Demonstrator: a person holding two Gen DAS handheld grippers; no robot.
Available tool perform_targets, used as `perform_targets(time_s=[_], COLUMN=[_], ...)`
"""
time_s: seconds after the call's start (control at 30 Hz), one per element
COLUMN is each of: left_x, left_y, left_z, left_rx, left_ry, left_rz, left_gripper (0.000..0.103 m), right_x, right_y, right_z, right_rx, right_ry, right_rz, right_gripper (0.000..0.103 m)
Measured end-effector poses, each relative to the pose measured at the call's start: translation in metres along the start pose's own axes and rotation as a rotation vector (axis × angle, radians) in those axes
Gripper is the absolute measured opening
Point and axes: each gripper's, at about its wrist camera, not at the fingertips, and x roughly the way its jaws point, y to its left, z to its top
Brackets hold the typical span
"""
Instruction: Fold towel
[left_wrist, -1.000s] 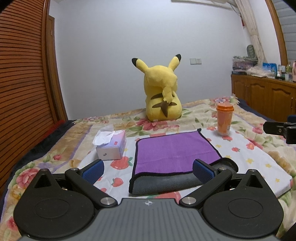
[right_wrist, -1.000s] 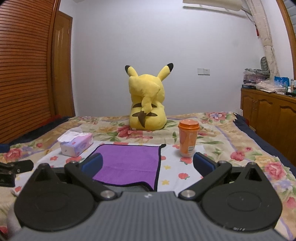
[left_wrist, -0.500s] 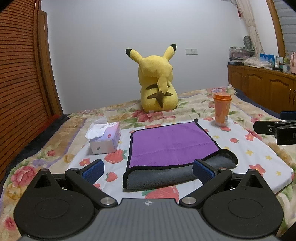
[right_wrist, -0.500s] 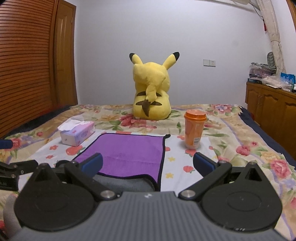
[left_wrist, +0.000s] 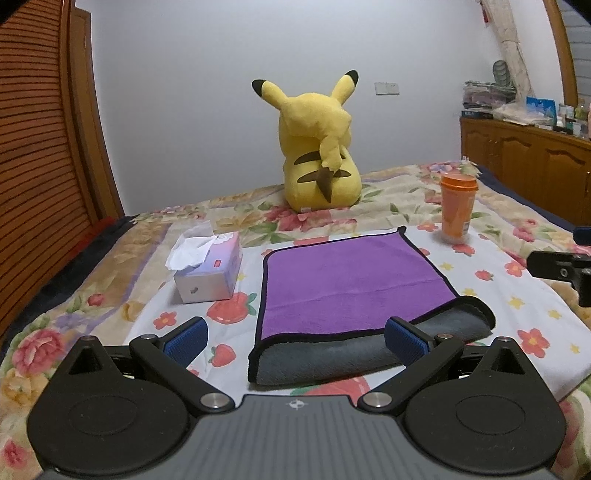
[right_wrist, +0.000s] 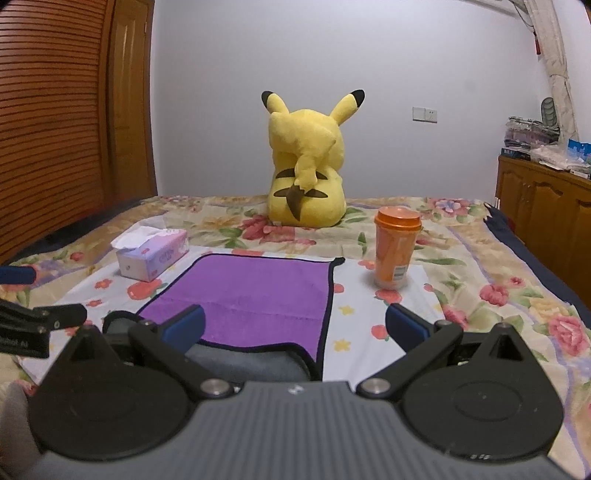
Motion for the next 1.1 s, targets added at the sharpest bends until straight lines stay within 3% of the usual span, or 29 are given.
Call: perform_targets(time_s=[0.57, 1.1], left_x=[0.038, 0.083], left_y=[0.006, 0.026], left_z=[0.007, 0.006], left_rx=[0.033, 0.015], left_ry=[0.038, 0.128], left_rz=[-0.024, -0.045], left_gripper=[0.103, 0.103], right_x=[0.032, 0.068], right_y=[0.003, 0.003], right_z=[0.000, -0.001], right_rx=[-0.026, -0.047], right_ry=[0.048, 0.114], right_rz=[0.012, 0.036], right_gripper=[0.103, 0.103])
